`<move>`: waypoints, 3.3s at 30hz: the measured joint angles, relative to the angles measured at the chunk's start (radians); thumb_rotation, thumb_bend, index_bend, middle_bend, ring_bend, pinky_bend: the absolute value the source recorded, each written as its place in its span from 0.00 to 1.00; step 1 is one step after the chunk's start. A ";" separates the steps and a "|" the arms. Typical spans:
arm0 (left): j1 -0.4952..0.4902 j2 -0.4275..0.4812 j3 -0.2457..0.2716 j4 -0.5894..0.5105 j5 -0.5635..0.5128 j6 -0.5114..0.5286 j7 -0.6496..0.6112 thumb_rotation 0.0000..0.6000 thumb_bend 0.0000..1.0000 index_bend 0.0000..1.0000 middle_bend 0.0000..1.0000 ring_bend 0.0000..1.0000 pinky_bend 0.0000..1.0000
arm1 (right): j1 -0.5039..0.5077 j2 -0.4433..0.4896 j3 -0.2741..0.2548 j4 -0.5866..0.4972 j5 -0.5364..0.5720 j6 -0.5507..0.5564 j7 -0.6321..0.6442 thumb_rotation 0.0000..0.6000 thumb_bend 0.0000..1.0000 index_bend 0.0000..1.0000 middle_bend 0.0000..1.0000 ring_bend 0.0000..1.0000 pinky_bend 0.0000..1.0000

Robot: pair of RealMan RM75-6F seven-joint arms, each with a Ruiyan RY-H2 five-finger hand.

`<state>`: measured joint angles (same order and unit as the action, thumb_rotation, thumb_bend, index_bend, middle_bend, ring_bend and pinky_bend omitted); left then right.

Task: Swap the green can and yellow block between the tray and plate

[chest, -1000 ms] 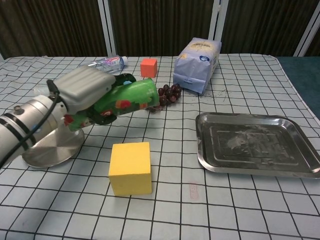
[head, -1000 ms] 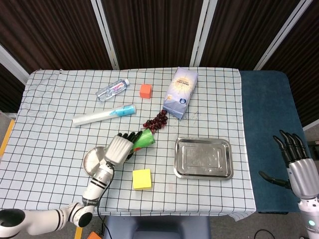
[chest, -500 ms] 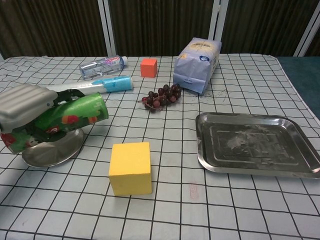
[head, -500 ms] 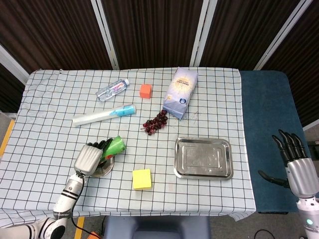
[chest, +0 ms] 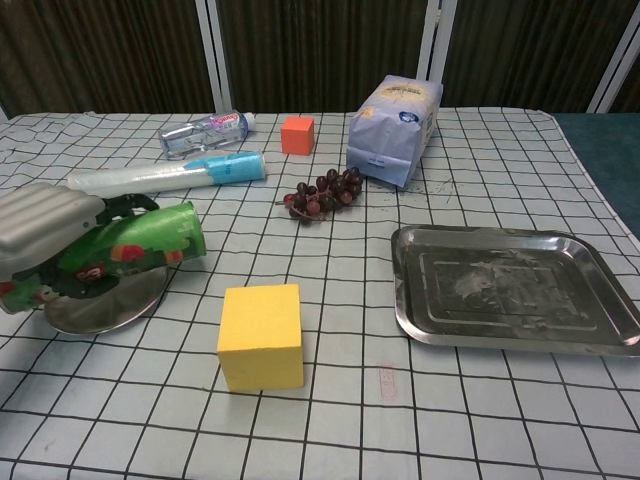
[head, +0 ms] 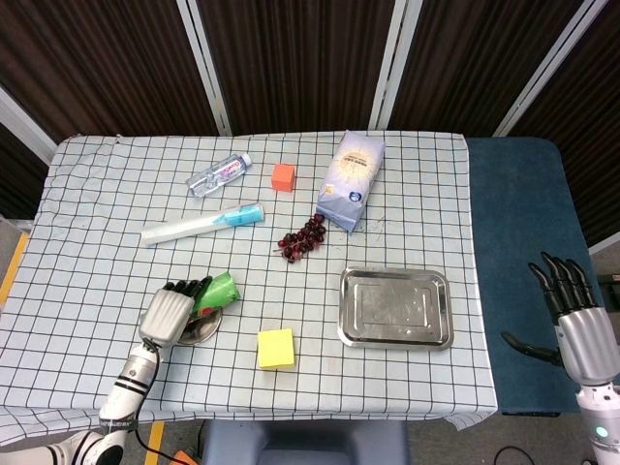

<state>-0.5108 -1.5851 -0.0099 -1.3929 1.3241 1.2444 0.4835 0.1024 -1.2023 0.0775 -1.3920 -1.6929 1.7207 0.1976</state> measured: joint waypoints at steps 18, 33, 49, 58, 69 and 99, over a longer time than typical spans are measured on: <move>0.035 0.130 -0.010 -0.210 -0.104 -0.037 0.108 1.00 0.40 0.00 0.01 0.03 0.23 | 0.002 -0.005 0.003 0.007 0.003 -0.001 -0.002 1.00 0.00 0.03 0.00 0.00 0.00; 0.210 0.304 0.051 -0.223 0.180 0.299 -0.047 1.00 0.38 0.01 0.07 0.04 0.15 | 0.026 -0.014 -0.003 -0.013 0.011 -0.070 -0.071 1.00 0.00 0.03 0.00 0.00 0.00; 0.349 0.281 0.015 0.084 0.157 0.382 -0.302 1.00 0.38 0.06 0.10 0.06 0.14 | 0.312 -0.006 -0.006 -0.291 -0.015 -0.568 -0.177 1.00 0.00 0.07 0.00 0.00 0.02; 0.355 0.298 0.002 0.056 0.134 0.320 -0.296 1.00 0.38 0.07 0.10 0.06 0.14 | 0.533 -0.181 0.051 -0.362 0.191 -0.892 -0.338 1.00 0.00 0.10 0.00 0.00 0.00; 0.355 0.302 -0.003 0.051 0.148 0.283 -0.299 1.00 0.39 0.07 0.10 0.06 0.14 | 0.673 -0.399 0.082 -0.306 0.441 -0.997 -0.530 1.00 0.00 0.11 0.00 0.00 0.00; 0.374 0.330 -0.015 0.020 0.190 0.281 -0.350 1.00 0.38 0.08 0.12 0.06 0.14 | 0.642 -0.572 0.041 -0.085 0.330 -0.587 -0.681 1.00 0.12 0.81 0.66 0.62 0.54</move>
<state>-0.1365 -1.2546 -0.0246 -1.3734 1.5137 1.5255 0.1339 0.7442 -1.7746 0.1184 -1.4766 -1.3631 1.1334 -0.4839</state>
